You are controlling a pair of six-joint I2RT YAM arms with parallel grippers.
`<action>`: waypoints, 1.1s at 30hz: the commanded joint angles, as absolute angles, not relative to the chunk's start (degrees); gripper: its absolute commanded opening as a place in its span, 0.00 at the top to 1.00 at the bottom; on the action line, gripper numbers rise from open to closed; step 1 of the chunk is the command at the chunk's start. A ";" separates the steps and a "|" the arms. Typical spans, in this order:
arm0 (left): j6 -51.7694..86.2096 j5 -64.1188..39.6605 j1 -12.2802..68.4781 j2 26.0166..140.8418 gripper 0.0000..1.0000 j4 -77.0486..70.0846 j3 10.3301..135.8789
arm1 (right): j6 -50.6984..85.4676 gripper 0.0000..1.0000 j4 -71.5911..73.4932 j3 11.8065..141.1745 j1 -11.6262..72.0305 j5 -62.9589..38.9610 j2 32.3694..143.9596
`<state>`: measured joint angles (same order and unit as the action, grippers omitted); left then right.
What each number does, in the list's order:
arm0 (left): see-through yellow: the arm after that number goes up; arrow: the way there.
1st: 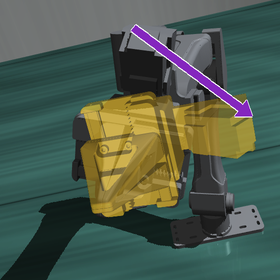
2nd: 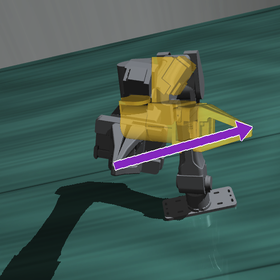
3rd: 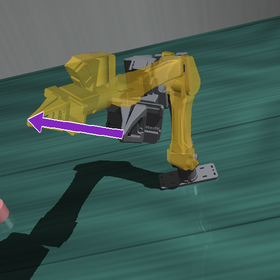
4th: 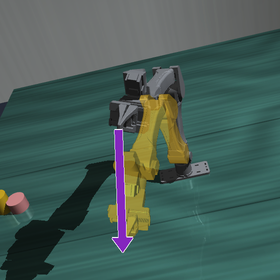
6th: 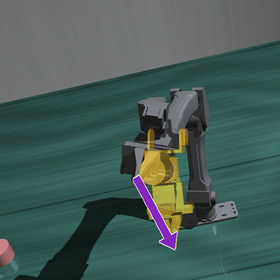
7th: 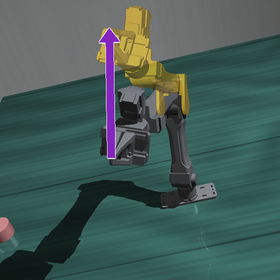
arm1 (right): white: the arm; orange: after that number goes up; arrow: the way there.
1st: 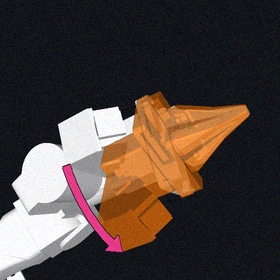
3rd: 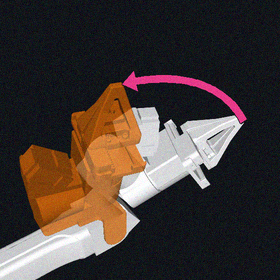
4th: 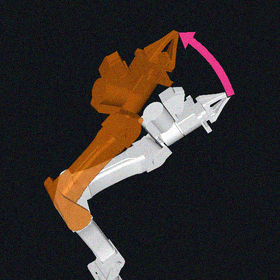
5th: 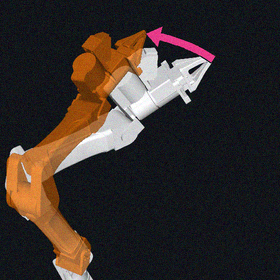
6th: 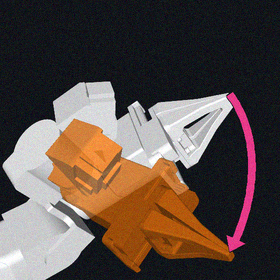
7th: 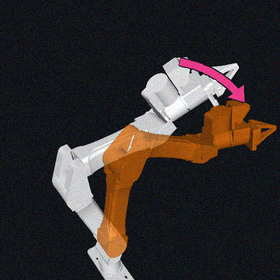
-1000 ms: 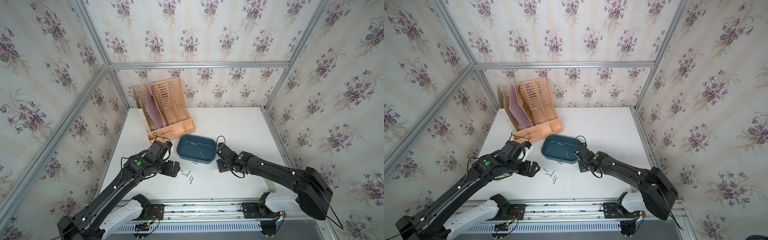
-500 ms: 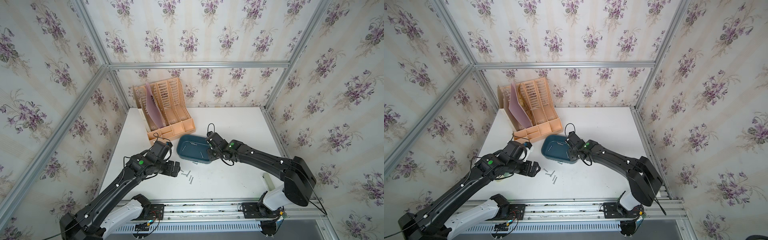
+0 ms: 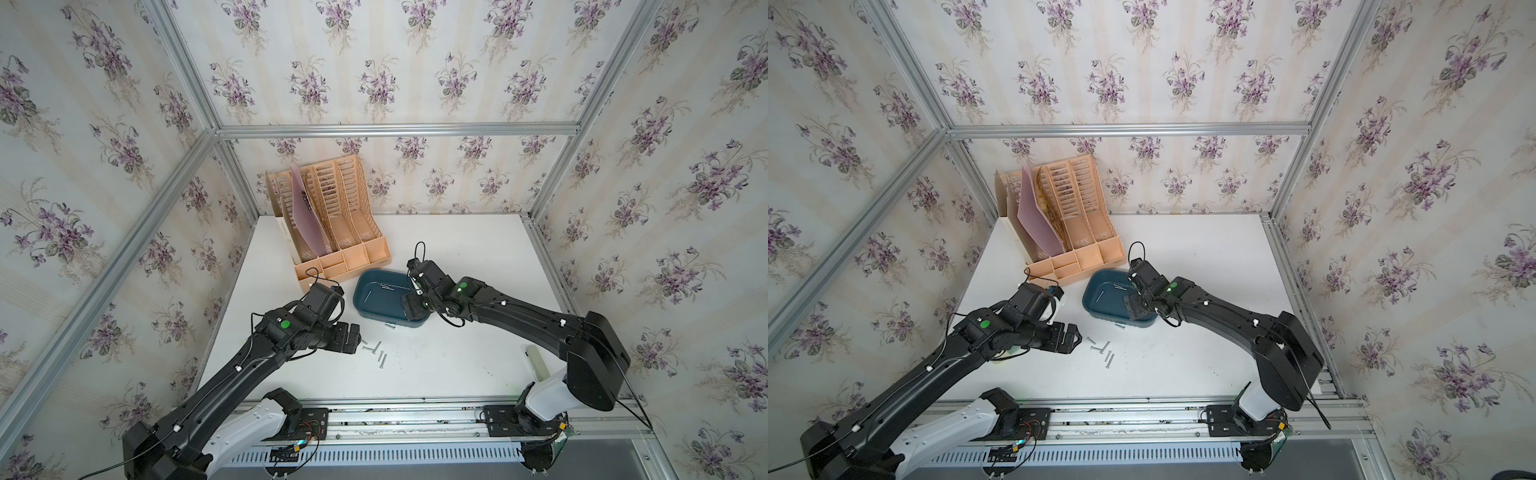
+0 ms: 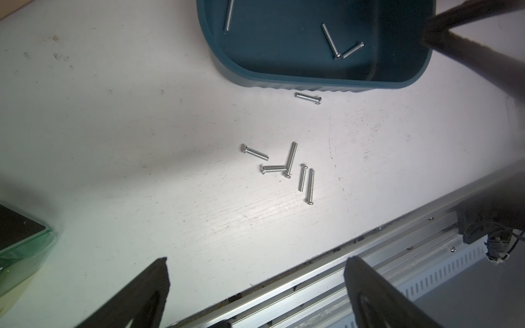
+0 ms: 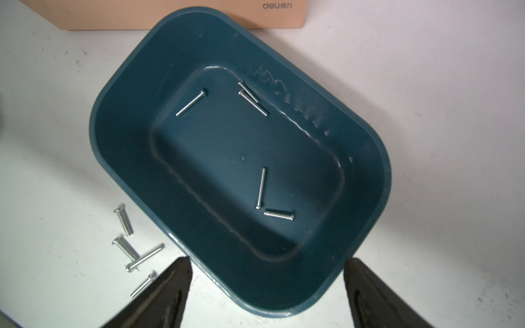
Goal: Put the screws on the desktop into the storage box
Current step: Place the screw in the storage box, then pick up the screw from the center of the board.
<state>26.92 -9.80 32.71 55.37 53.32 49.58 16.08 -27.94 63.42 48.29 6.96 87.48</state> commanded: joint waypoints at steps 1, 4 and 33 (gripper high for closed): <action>27.53 -10.01 32.70 55.93 0.01 52.48 49.36 | 13.96 0.00 -26.51 61.20 48.33 3.20 84.14; 28.09 -10.15 32.67 56.82 0.01 51.91 49.13 | 12.53 0.00 -25.71 58.14 48.43 -0.83 79.68; 31.95 -6.77 32.78 83.28 0.31 41.51 50.14 | 11.78 0.00 -29.38 47.91 49.92 -10.28 60.61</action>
<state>31.03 -7.27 32.77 81.28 42.72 49.67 11.79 -29.87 48.03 49.87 -10.26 60.95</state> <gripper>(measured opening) 0.701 0.998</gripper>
